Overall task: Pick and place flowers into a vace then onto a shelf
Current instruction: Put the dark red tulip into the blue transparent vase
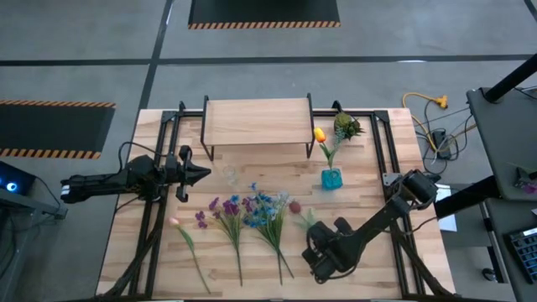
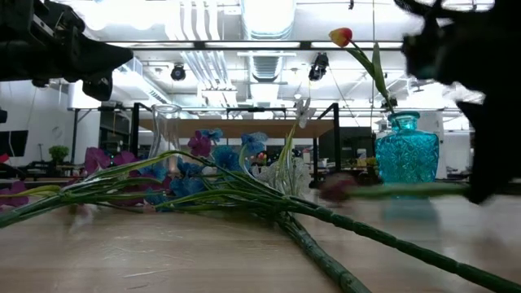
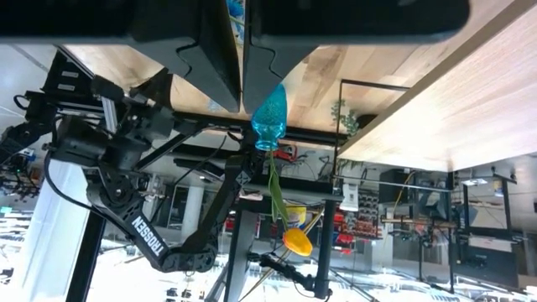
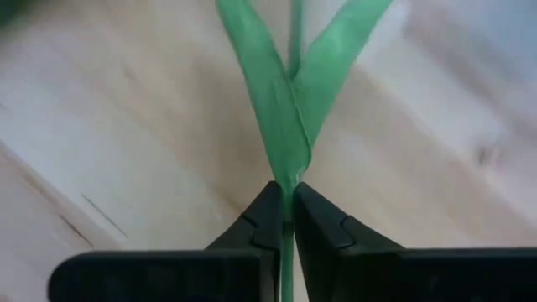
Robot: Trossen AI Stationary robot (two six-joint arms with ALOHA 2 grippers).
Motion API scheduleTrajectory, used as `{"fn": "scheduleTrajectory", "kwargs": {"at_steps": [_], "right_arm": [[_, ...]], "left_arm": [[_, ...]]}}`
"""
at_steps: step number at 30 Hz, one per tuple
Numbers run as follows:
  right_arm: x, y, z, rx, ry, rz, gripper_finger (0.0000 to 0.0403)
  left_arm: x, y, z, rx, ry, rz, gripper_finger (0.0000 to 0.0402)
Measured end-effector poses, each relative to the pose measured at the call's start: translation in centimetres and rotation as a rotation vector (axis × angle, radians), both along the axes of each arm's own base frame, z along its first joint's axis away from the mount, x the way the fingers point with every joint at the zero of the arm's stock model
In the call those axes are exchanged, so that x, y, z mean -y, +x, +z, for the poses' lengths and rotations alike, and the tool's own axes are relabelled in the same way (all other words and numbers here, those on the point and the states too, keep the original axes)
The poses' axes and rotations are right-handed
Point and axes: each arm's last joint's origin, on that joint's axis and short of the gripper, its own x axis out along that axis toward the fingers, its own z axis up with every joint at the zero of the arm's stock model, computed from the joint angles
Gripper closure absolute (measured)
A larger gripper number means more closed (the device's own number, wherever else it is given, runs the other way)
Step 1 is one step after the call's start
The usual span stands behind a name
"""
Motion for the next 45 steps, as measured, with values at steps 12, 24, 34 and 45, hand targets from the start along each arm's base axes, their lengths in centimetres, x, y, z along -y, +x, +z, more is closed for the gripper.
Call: {"fn": "scheduleTrajectory", "kwargs": {"at_steps": [12, 24, 34, 45], "right_arm": [[1.3, -0.2, 5.9, 0.242, -0.257, 0.151, 0.0390], [4.5, 0.0, 11.2, 0.213, -0.416, 0.476, 0.0391], [8.3, 1.0, 11.9, 0.302, -0.483, 0.620, 0.0390], [12.5, -2.1, 12.1, 0.810, -0.668, 0.837, 0.0390]], "left_arm": [[0.0, 0.0, 0.0, -0.001, 0.000, 0.000, 0.0402], [0.0, 0.0, 0.0, 0.001, 0.000, 0.000, 0.0402], [0.0, 0.0, 0.0, 0.000, 0.000, 0.000, 0.0402], [0.0, 0.0, 0.0, 0.001, 0.000, 0.000, 0.0402]]}}
